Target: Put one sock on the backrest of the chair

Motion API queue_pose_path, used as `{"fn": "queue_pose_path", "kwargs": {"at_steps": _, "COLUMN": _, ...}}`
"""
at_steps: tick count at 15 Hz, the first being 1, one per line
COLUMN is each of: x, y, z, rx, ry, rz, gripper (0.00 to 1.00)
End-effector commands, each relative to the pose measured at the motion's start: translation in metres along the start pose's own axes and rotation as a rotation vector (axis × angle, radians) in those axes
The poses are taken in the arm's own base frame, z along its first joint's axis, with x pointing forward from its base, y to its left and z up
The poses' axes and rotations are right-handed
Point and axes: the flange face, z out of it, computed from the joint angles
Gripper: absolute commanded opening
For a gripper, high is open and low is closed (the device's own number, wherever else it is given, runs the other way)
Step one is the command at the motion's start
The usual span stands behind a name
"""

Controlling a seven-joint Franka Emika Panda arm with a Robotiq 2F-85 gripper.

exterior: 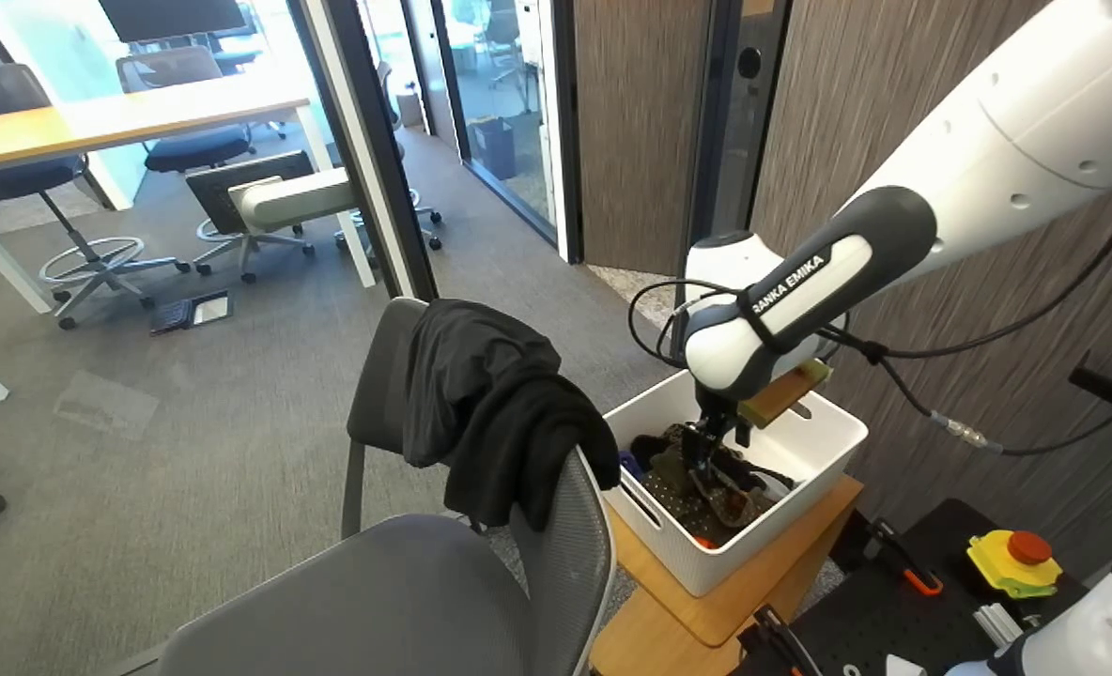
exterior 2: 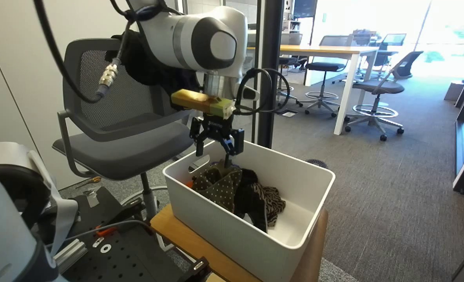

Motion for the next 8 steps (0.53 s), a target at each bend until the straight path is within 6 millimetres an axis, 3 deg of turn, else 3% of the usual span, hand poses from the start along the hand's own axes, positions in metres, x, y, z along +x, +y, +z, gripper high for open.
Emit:
{"fn": "queue_pose_path", "kwargs": {"at_steps": 1, "x": 0.002, "y": 0.006, "z": 0.022, "rx": 0.005, "ry": -0.021, "rz": -0.009, "gripper": 1.00}}
{"fn": "queue_pose_path", "kwargs": {"at_steps": 8, "x": 0.001, "y": 0.005, "z": 0.043, "rx": 0.066, "ry": -0.033, "rz": -0.057, "gripper": 1.00}}
